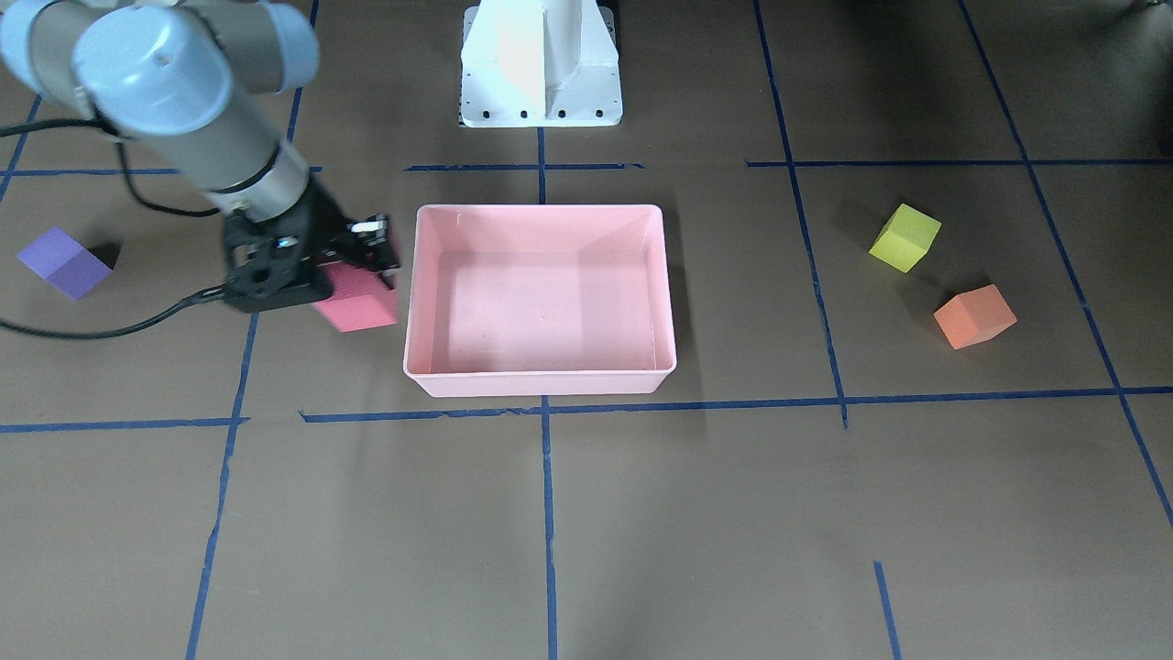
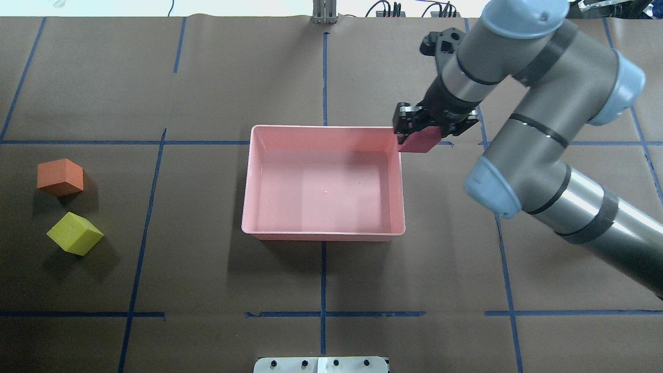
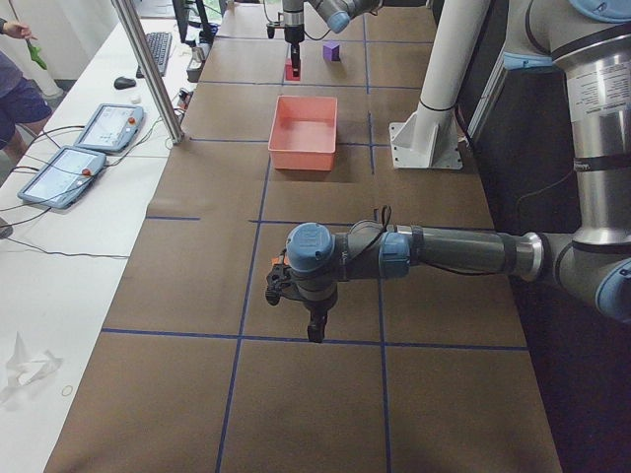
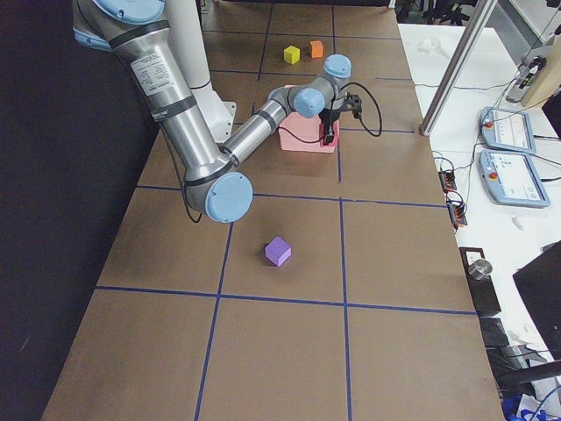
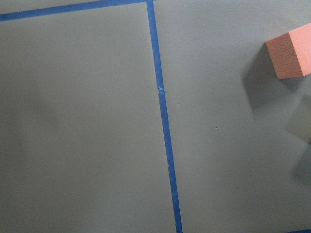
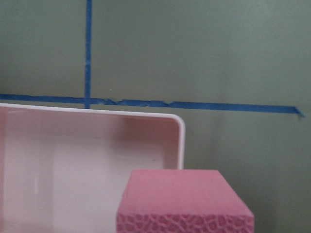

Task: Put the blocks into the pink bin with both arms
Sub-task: 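Carry the pink block into the pink bin and release it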

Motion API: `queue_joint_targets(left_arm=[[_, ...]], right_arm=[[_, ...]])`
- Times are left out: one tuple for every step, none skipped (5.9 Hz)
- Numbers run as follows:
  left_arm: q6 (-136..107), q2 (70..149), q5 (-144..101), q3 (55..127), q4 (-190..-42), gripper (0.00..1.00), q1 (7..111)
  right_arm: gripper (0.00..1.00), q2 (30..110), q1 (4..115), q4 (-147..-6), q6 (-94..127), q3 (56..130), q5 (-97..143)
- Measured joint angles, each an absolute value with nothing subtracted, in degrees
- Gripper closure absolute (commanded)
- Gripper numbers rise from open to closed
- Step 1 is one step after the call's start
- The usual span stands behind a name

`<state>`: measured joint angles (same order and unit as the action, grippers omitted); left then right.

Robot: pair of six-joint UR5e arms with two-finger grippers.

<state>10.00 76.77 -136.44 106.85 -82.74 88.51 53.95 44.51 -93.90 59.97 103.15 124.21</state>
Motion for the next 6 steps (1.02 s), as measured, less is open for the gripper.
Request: queue_joint_targets(left_arm=[[9.8, 78.1, -136.5, 106.9, -82.8, 0.0, 88.5], [9.7, 80.1, -136.5, 106.9, -82.8, 0.0, 88.4], [9.7, 81.6, -136.5, 106.9, -83.8, 0.0, 88.4], [9.6, 82.5, -136.5, 106.7, -86.0, 0.0, 88.3], [9.6, 83.2, -136.6, 106.2, -88.3, 0.0, 88.1], [9.6, 84.4, -136.6, 105.2, -89.9, 0.0, 87.1]], right_arm=[[0.19, 49.5, 39.4, -95.8, 67.3, 103.0, 119.3], [0.0, 46.2, 34.5, -97.8, 72.9, 102.8, 114.0], [0.0, 44.5, 31.4, -98.7, 76.7, 102.8, 110.1], [0.0, 43.9, 30.0, -99.0, 77.9, 102.9, 108.1], [0.0, 44.1, 30.3, -99.6, 75.0, 103.0, 107.8], [0.0, 44.6, 32.8, -101.0, 69.2, 103.1, 109.8]])
